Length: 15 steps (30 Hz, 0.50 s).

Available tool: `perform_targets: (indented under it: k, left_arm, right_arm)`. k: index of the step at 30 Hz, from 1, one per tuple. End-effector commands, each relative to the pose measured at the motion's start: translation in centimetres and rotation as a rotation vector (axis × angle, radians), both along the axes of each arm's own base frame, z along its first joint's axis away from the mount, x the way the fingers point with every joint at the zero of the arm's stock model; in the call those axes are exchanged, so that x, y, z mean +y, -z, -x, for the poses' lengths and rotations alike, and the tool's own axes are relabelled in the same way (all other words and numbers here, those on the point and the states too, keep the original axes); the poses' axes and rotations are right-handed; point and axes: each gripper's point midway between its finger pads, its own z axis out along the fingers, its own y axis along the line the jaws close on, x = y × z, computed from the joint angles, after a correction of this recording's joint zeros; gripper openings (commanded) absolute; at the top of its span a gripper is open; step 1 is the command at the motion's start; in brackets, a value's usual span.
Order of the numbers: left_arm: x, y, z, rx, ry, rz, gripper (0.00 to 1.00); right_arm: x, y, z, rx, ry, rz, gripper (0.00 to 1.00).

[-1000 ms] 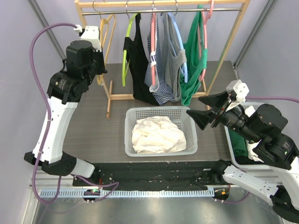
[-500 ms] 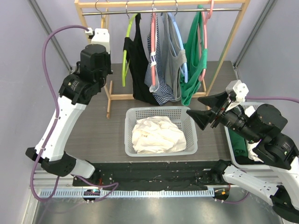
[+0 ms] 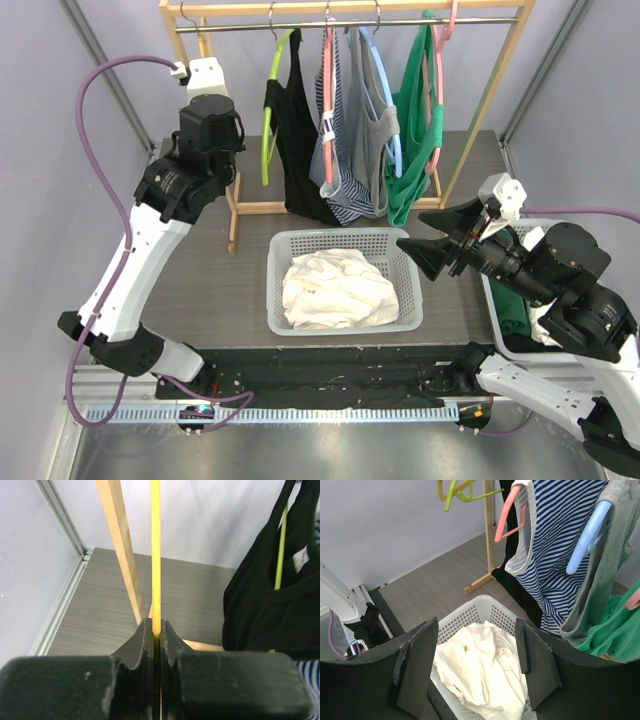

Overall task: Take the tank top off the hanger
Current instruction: Place the hanger at the clothesline.

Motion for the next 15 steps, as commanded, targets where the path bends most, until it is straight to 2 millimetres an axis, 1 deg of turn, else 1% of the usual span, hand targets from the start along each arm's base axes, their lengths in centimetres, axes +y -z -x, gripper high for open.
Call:
perform_targets:
  k: [1,4,5,8,12,13,15]
  left_arm:
    - [-0.5,-4.0,-0.8,-0.153,-0.066,0.129,0.00]
    - [-0.5,-3.9,-1.2,-0.161,-0.101,0.102,0.00]
    - [-0.8,-3.6,-1.7,-0.156,-0.108,0.079,0.00]
    - [-1.0,-2.6,-2.2,-0.136,-0.134,0.043,0.00]
    - [-0.9,-1.8,-2.2,-0.122,-0.148,0.014,0.00]
    - [-0.9,-1.3,-2.2,-0.111,-0.153,0.001,0.00]
    - [-0.6,-1.3,-1.9,-0.112,-0.153,-0.005,0.00]
  right_arm:
    - [0.6,-0.6,0.1,-0.009,-0.025,-0.029,0.70]
    - [0.6,-0.5,0.2,-0.007,-0.033,-0.031,0.69]
    - [0.5,-0.5,0.4,-0.009,-0.033,-0.033,0.69]
    - [0.2,-0.8,0.6,-0.018,-0.031,-0.041,0.68]
    - [-0.2,-1.4,1.0,-0.027,-0.025,-0.051,0.68]
    - [-0.4,-1.7,1.1,-0.031,-0.024,-0.056,0.68]
    - [-0.4,-1.8,1.3,-0.032,-0.029,-0.059,0.68]
